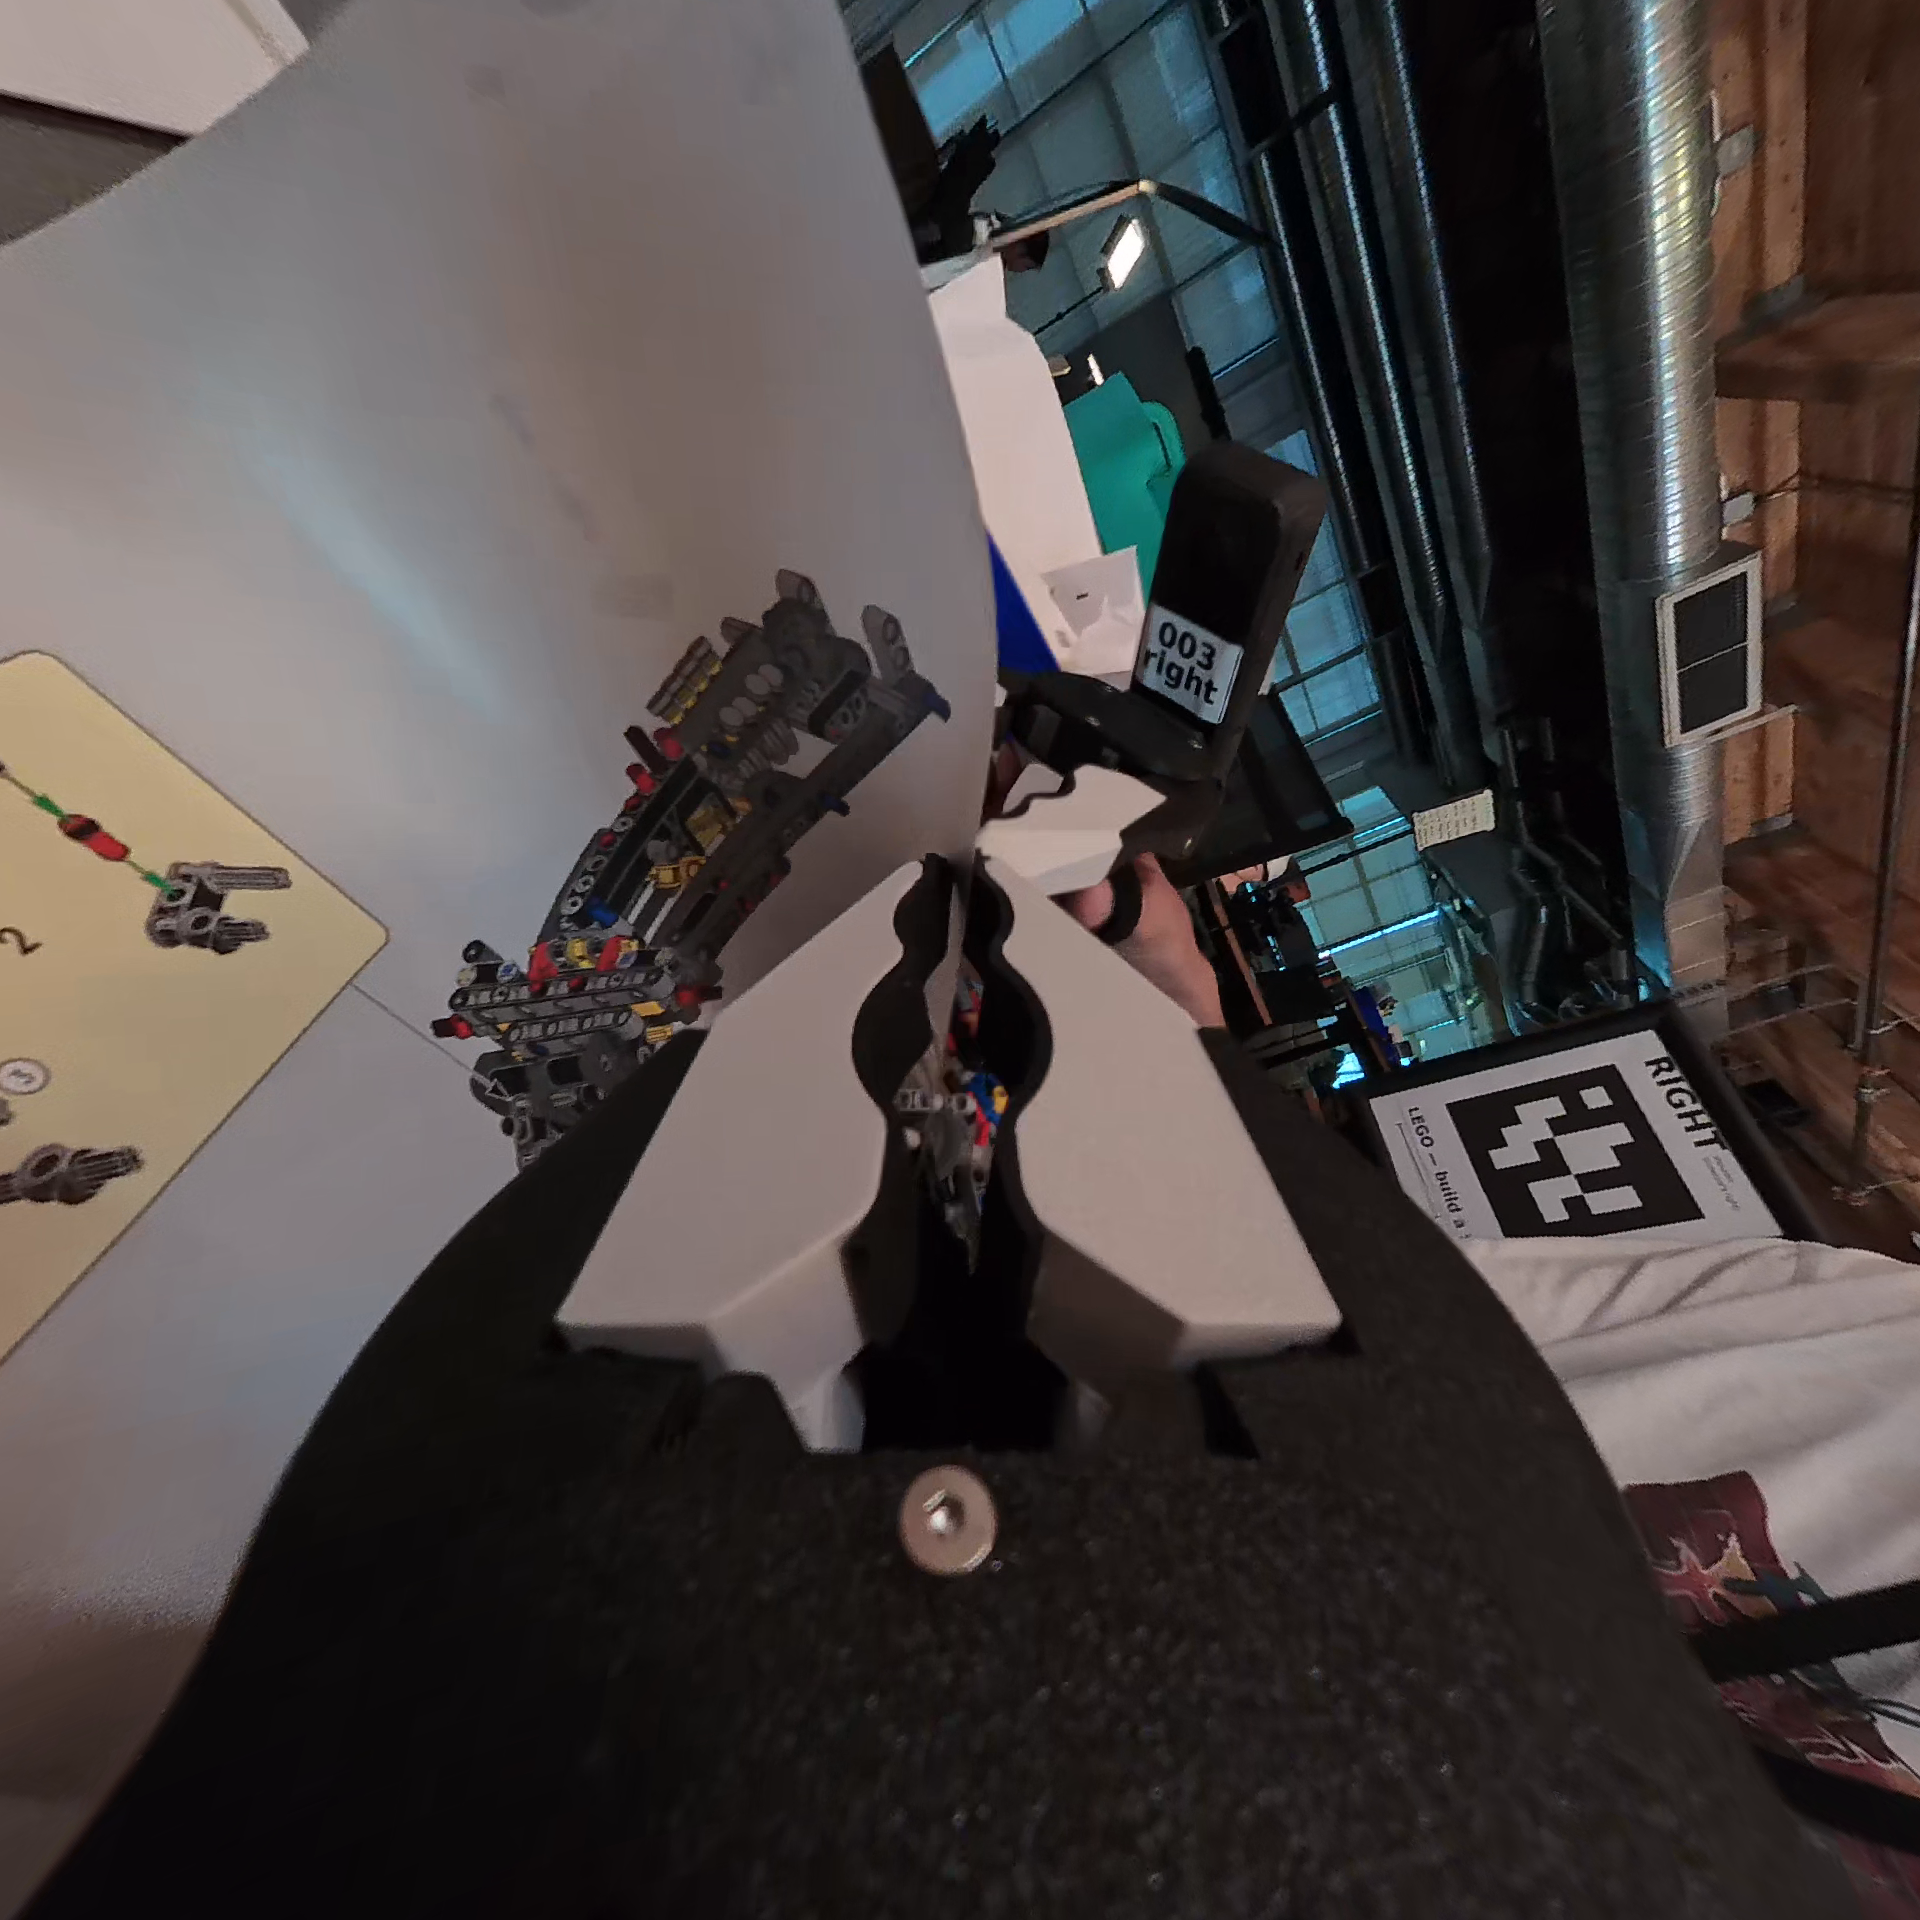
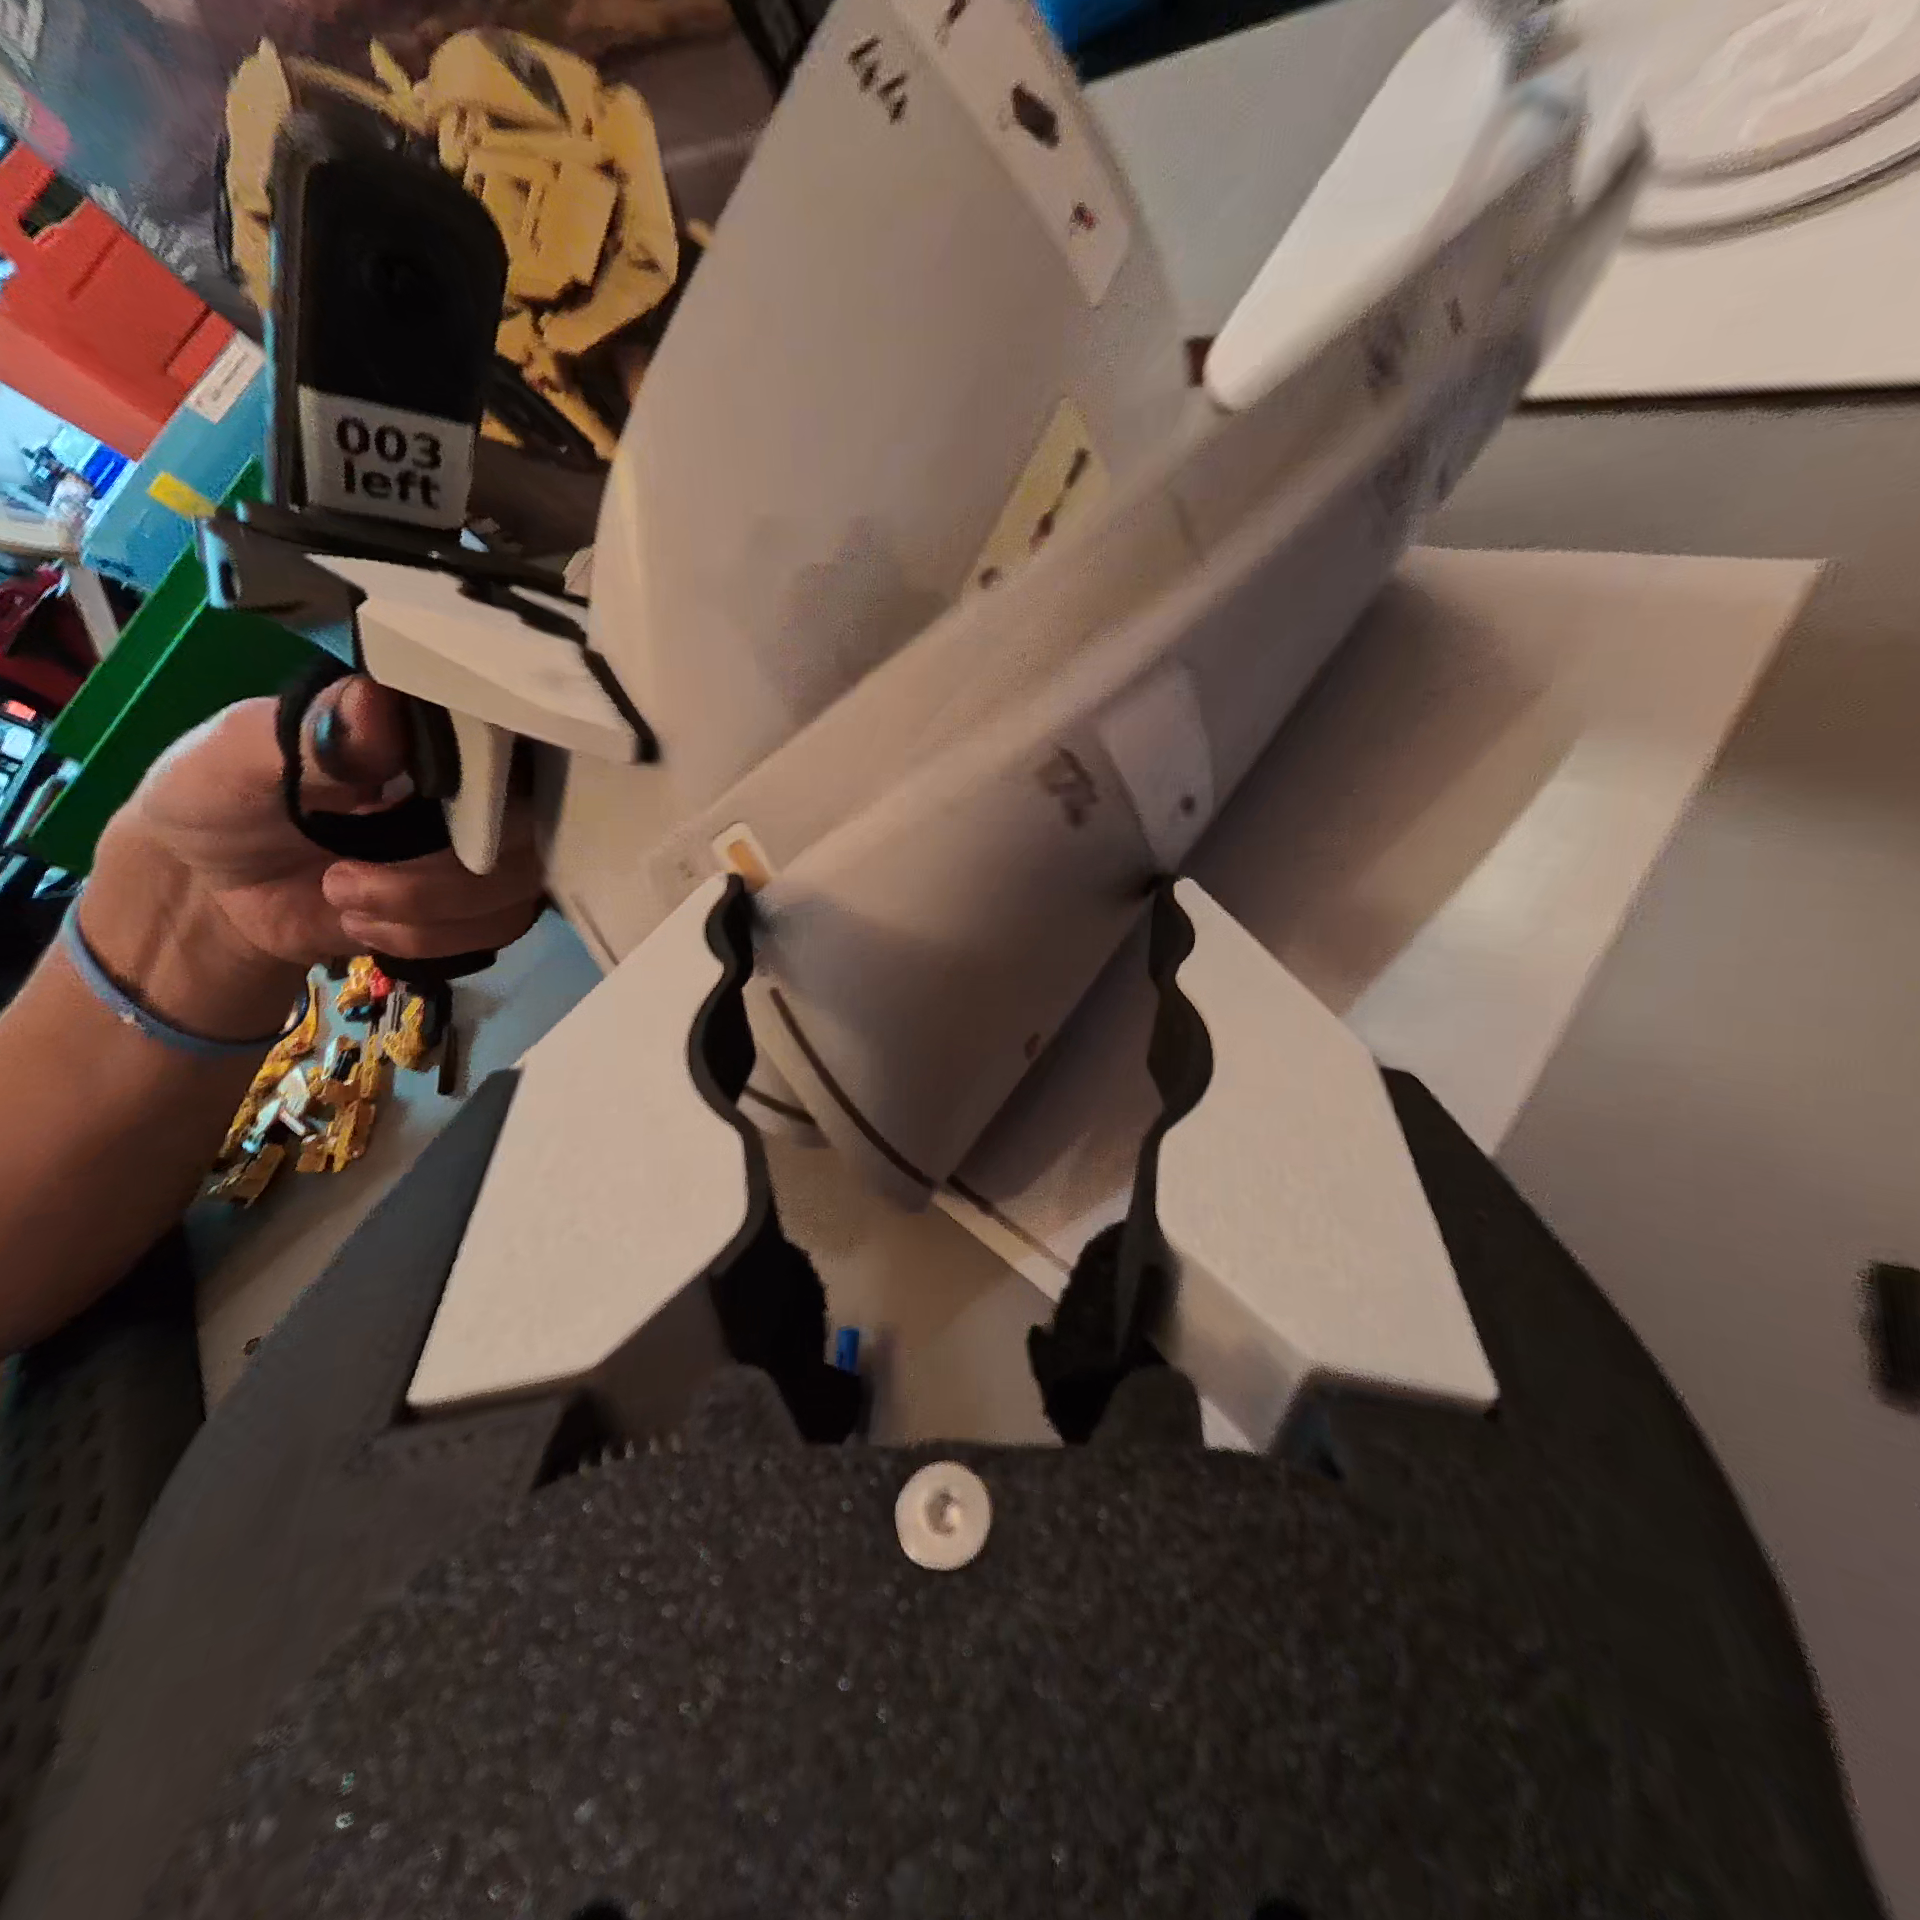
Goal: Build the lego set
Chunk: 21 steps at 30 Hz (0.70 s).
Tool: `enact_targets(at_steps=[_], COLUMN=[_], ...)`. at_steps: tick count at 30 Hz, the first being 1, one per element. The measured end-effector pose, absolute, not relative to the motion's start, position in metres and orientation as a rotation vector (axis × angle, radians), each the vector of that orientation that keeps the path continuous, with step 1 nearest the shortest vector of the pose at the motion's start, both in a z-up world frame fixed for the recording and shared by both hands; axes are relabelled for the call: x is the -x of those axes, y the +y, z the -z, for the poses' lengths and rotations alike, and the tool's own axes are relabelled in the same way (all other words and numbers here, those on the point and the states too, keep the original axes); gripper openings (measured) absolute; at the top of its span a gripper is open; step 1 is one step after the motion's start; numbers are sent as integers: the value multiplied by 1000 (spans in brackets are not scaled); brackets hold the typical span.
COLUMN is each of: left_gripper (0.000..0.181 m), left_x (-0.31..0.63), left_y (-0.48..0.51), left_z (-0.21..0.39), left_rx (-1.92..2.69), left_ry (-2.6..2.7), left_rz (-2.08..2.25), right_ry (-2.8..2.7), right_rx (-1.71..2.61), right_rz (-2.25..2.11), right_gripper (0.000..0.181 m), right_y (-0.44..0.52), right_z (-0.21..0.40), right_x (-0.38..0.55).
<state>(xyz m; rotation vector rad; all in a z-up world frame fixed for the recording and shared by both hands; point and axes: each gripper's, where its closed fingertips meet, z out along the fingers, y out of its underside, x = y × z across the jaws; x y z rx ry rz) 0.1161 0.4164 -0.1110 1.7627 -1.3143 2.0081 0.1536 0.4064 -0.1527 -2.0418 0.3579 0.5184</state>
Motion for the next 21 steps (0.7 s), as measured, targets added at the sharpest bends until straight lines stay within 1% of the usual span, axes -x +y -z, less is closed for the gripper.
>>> enact_targets(at_steps=[2, 3, 5, 8, 11, 14, 17, 20, 21], left_gripper=[0, 0, 0, 0, 0, 0, 0, 0, 0], left_x=[-116, -116, -116, -116, -115, -105, -77, -30, -11], left_y=[418, 419, 419, 422, 427, 437, 456, 485, 498], left_z=[108, 106, 105, 105, 112, 116, 113, 110, 111], left_rx=[-1750, -1745, -1735, -1757, -1834, -1927, -2065, -2217, -2282], left_ry=[-1283, -1276, -1262, -1257, -1318, -1438, -1613, -1768, -1794], left_rz=[-2028, -2034, -2044, -2039, -1985, -1886, -1760, -1614, -1565], right_ry=[376, 358, 271, 186, 130, 151, 220, 359, 388], right_rx=[2021, 2023, 1965, 1990, 2014, 2102, 2208, 2333, 2373], right_rz=[-448, -385, -291, -208, -66, 25, 77, 326, 436], right_gripper=[91, 94, 88, 90, 85, 86, 85, 70, 71], right_y=[400, 398, 400, 405, 407, 401, 386, 356, 346], right_z=[145, 142, 127, 125, 124, 135, 158, 172, 170], right_x=[-165, -169, -164, -152, -154, -161, -176, -215, -225])
